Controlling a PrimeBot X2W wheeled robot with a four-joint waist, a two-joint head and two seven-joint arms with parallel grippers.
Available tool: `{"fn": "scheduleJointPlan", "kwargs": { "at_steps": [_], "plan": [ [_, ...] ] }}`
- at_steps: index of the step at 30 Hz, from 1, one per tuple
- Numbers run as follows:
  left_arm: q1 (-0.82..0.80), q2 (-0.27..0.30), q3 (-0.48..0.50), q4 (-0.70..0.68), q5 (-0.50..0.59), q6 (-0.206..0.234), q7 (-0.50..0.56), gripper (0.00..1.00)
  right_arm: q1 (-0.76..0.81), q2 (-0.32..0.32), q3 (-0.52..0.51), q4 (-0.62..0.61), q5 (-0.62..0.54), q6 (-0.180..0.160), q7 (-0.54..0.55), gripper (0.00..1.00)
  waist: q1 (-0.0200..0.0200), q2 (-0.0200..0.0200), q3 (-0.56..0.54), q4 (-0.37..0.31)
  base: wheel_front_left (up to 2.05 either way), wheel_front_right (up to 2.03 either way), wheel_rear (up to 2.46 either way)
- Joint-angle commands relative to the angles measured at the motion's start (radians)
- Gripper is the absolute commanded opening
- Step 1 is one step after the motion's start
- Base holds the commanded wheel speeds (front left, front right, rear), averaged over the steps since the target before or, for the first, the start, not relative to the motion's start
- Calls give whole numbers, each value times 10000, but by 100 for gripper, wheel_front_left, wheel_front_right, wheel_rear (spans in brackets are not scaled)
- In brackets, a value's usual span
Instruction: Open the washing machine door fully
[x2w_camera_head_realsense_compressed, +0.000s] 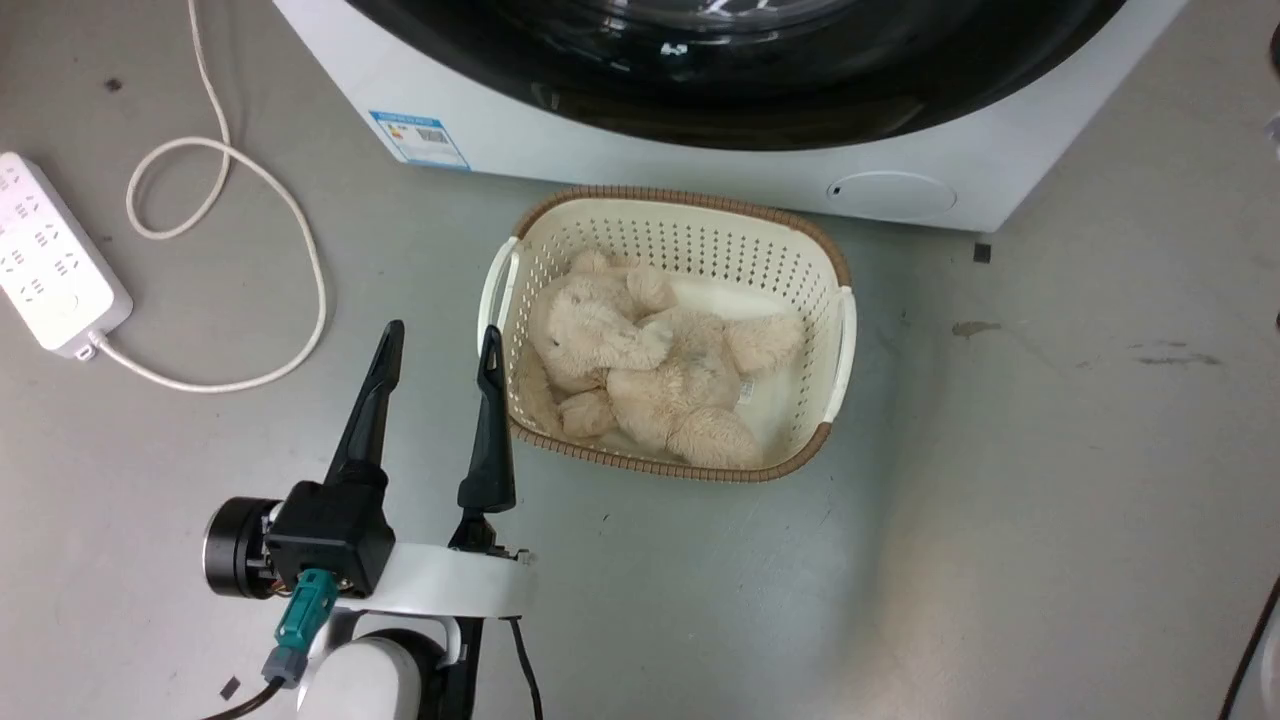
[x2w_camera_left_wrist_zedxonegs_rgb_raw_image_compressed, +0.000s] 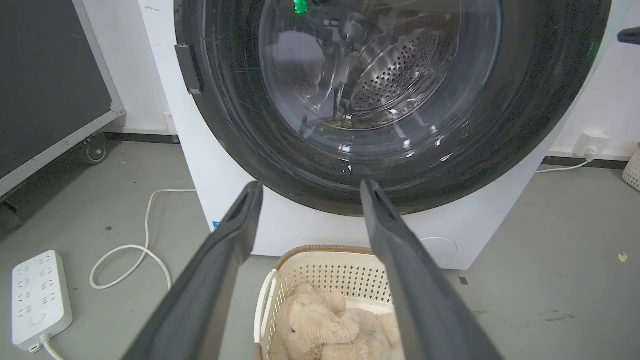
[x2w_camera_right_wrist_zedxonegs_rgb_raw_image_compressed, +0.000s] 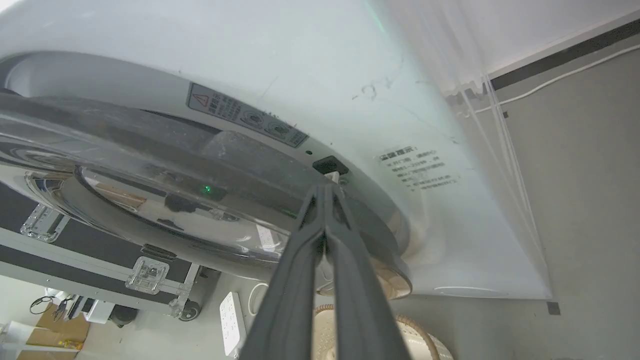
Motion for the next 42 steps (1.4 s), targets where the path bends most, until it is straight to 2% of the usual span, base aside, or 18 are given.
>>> {"fn": "scheduleJointPlan", "kwargs": {
  "at_steps": [1, 16, 23, 25, 34, 42],
  "plan": [
    [-188, 8, -59, -103, -67, 54, -120, 100, -630, -75, -133, 290, 389, -1, 479, 0, 0, 0, 159, 67, 0, 0, 0],
    [-525, 10, -425, -346, -298, 284, -413, 100, -2617, -187, -965, 1717, 1155, -3, 2534, 0, 0, 0, 969, 415, 0, 0, 0],
    [-635, 11, -537, -385, -381, 386, -559, 100, -2881, -106, -1284, 1968, 1481, -4, 3832, 0, 0, 0, 1135, 531, 0, 0, 0],
    [-663, 11, -534, -346, -387, 386, -643, 100, -2719, -24, -1576, 1876, 1720, -4, 4492, 0, 0, 0, 1079, 523, 0, 0, 0],
    [-376, 12, -346, -67, -227, 145, -831, 100, -1695, 640, -2239, 1269, 2329, -5, 5899, 0, 0, 0, 379, 329, 0, 0, 0],
    [168, 12, -177, 312, -237, -173, -849, 100, 399, 1458, -2299, 204, 2286, -6, 7027, 0, 0, 0, -772, 204, 0, 0, 0]
  ]
}}
